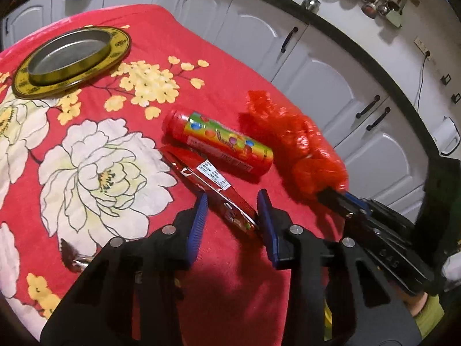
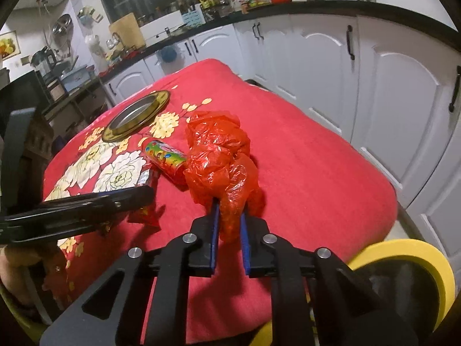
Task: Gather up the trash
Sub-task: 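Grasp the red plastic bag with right tool while left tool grasps red wrapper, then carry the red bag and red wrapper over the yellow bin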
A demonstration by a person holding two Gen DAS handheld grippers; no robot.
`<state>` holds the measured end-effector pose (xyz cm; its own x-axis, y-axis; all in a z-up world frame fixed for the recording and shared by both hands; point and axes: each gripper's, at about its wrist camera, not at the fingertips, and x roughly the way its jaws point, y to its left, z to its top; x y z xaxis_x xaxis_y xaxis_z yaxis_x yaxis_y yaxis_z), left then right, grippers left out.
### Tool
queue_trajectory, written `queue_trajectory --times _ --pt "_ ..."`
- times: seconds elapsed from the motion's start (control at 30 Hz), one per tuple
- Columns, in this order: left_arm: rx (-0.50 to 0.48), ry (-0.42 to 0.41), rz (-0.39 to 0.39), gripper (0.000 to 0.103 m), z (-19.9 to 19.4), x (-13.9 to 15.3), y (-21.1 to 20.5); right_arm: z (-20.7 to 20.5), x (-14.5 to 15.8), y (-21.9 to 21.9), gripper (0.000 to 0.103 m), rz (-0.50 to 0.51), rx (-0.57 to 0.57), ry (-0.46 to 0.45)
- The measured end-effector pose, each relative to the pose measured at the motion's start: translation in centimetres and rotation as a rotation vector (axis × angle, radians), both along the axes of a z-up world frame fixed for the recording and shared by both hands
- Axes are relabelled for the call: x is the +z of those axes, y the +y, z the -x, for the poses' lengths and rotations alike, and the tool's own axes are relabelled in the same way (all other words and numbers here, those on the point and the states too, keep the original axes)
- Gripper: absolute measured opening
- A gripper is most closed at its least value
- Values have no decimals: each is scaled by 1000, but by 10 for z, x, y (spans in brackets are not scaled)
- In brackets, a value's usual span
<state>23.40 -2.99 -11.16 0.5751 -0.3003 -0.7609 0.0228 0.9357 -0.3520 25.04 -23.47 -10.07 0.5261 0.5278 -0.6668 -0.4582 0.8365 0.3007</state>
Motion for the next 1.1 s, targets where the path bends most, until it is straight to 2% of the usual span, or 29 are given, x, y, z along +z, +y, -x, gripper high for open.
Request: queue_trajectory --times 0.13,0.23,0.43,1.1 --pt "-2 0 -20 16 4 -4 -1 15 5 -4 12 2 -36 -42" --pt "-7 -11 -38 12 6 -3 -3 28 10 -6 12 2 -55 -73" --pt "-23 -92 -80 4 28 6 -6 51 22 -12 12 -12 -69 -111" --pt "13 -230 -57 1 76 50 13 98 52 -18 12 -26 -63 -177"
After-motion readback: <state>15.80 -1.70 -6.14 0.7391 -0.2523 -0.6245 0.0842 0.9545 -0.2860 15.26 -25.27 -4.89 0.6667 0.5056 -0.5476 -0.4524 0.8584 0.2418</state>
